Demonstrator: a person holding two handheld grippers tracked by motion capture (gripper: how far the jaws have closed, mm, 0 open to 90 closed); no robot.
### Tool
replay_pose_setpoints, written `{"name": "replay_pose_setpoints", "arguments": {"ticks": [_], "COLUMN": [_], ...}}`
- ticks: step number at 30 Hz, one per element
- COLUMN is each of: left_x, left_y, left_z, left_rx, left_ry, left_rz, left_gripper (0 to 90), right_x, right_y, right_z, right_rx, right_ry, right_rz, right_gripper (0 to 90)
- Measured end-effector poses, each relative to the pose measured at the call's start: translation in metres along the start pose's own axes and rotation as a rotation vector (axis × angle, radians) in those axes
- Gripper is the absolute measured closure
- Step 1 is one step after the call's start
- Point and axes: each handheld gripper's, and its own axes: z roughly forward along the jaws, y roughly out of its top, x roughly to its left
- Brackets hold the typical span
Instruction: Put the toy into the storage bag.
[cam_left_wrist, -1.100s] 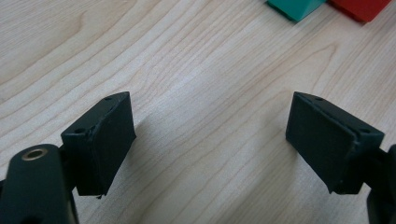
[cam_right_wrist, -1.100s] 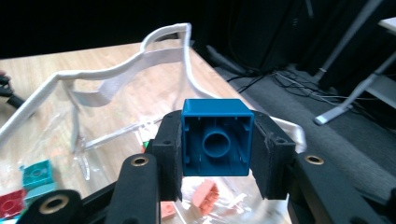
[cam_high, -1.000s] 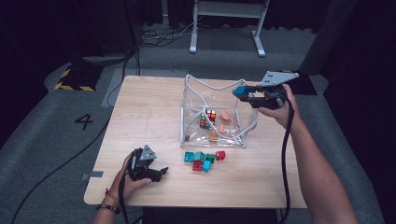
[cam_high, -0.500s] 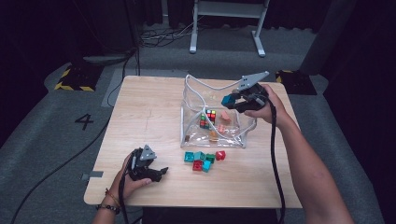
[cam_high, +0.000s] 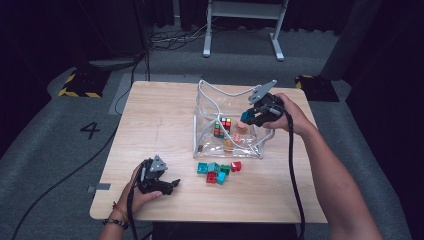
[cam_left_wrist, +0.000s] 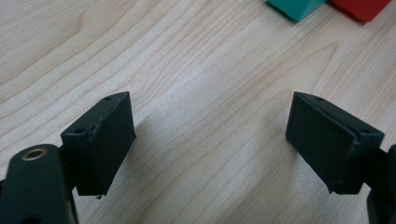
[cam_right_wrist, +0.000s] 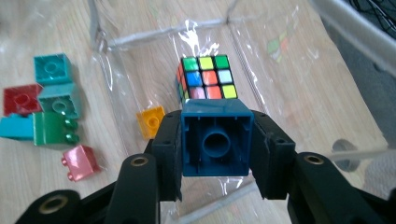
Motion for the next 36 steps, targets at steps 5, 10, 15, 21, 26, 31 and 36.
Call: {"name": "replay_pose_setpoints", "arguments": {"ticks": [5,10,15,21,26,31,36], "left_x": [0.0,0.0,0.0,0.0,0.0,0.0,0.0], "left_y": [0.0,0.0,0.0,0.0,0.0,0.0,0.0], "left_z": [0.0,0.0,0.0,0.0,0.0,0.0,0.0], "left_rx": [0.0,0.0,0.001,0.0,0.0,0.0,0.002], "left_ry": [0.001,0.002,0.002,0.0,0.0,0.002,0.002], "left_rz": [0.0,0.002,0.001,-0.001,0.0,0.002,0.001], "left_gripper": [15.7,15.7,15.7,15.7,15.7,15.7,15.7], "right_x": [-0.003,-0.006,-0.007,-0.008,-0.007,-0.006,-0.006], "right_y": [-0.006,-0.013,-0.02,-0.024,-0.023,-0.021,-0.023], "right_z": [-0.002,-0.011,-0.014,-0.016,-0.016,-0.015,-0.014], "right_rx": [0.032,0.056,0.113,0.136,0.157,0.137,0.129], "right_ry": [0.009,0.004,-0.002,0.002,0.0,-0.009,-0.017], "right_rz": [-0.015,-0.012,-0.008,-0.008,-0.012,-0.009,-0.006], "right_gripper": [59.3,59.3,59.3,59.3,59.1,57.2,54.9]}}
